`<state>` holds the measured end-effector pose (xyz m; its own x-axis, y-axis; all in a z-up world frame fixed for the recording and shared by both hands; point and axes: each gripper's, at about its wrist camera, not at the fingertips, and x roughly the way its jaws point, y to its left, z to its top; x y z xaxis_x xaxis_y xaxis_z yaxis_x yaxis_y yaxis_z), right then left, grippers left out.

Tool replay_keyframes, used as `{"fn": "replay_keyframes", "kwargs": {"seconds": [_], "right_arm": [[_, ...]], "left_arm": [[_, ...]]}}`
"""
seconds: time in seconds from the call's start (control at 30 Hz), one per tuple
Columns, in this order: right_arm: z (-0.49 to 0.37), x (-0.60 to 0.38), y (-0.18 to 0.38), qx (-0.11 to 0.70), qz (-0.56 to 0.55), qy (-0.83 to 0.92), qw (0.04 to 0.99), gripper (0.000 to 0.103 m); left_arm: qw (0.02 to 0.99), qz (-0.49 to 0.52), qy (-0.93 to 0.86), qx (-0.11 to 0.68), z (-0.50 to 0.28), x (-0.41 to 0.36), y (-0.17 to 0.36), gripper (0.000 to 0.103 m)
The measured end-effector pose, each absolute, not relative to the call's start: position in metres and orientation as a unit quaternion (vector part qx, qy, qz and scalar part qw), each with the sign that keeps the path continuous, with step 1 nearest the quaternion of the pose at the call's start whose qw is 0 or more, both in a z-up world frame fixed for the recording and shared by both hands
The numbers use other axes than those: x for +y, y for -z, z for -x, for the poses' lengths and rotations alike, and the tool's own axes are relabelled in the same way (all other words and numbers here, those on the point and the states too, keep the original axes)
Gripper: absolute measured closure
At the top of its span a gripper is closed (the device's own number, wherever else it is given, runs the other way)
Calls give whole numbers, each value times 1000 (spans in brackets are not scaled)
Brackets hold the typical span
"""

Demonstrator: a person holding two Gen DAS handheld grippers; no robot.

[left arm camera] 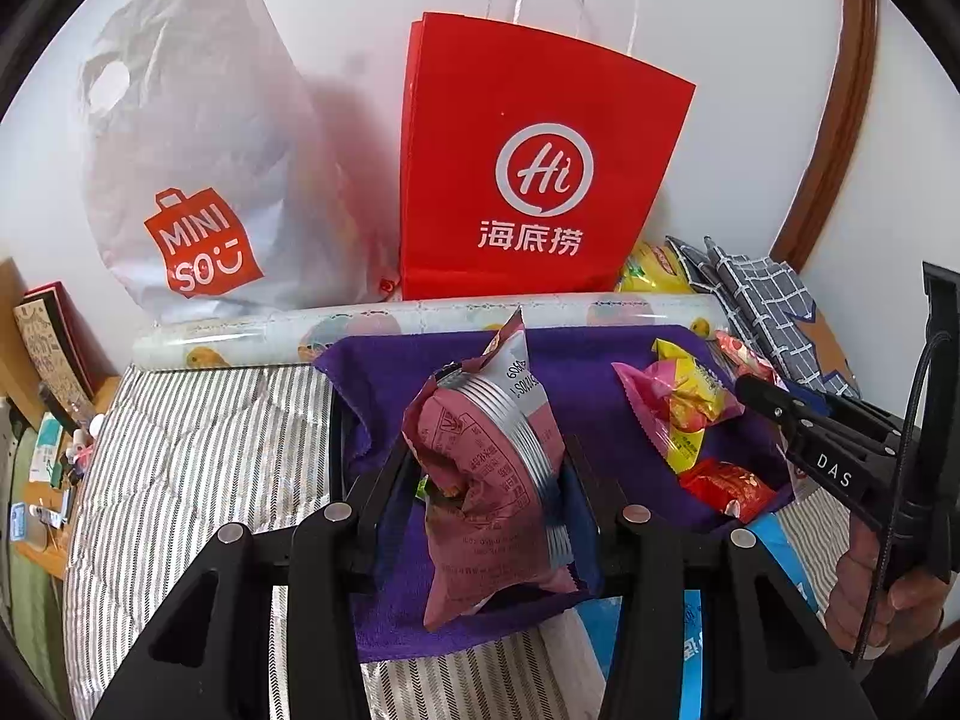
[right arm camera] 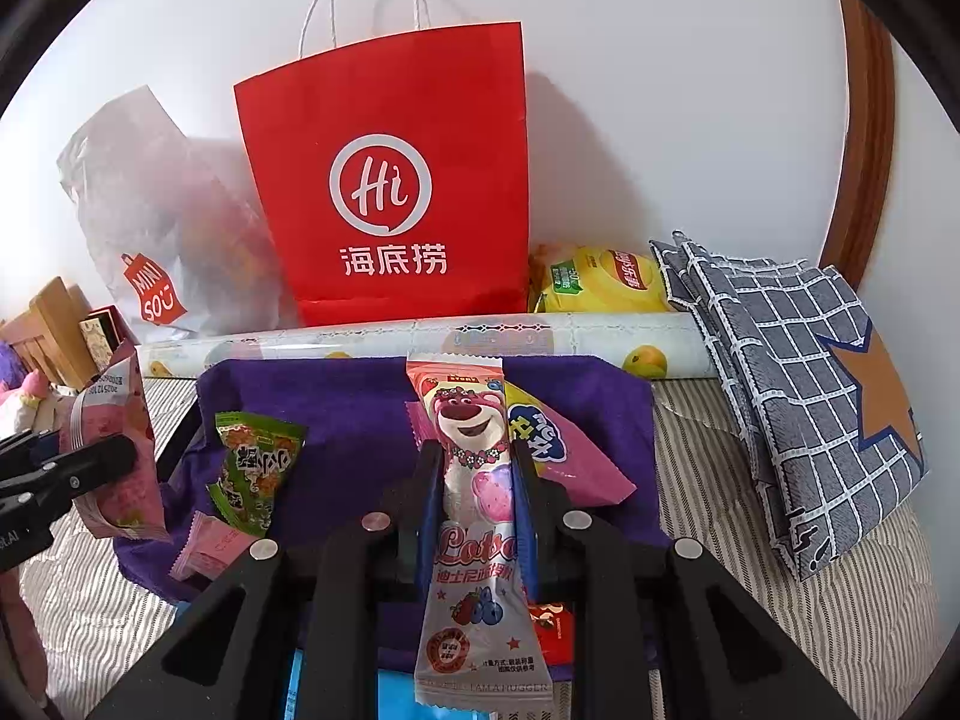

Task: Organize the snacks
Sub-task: 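Lift and carry the ice-pop packet and maroon chip bag over the purple towel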

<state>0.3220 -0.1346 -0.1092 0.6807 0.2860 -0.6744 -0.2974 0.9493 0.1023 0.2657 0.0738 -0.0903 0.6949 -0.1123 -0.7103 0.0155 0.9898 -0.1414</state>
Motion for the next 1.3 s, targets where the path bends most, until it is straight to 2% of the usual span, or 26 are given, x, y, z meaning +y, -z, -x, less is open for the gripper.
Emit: {"fn": "replay_keyframes", "kwargs": {"seconds": [0.97, 1.3], "right_arm": [[-322, -134, 117, 370, 14, -152, 916, 82], [-334, -133, 136, 411, 20, -145, 900, 82]], "left_arm": [[916, 50, 43, 395, -269, 65, 101, 58], [910, 56, 41, 408, -273, 66, 109, 57]]}}
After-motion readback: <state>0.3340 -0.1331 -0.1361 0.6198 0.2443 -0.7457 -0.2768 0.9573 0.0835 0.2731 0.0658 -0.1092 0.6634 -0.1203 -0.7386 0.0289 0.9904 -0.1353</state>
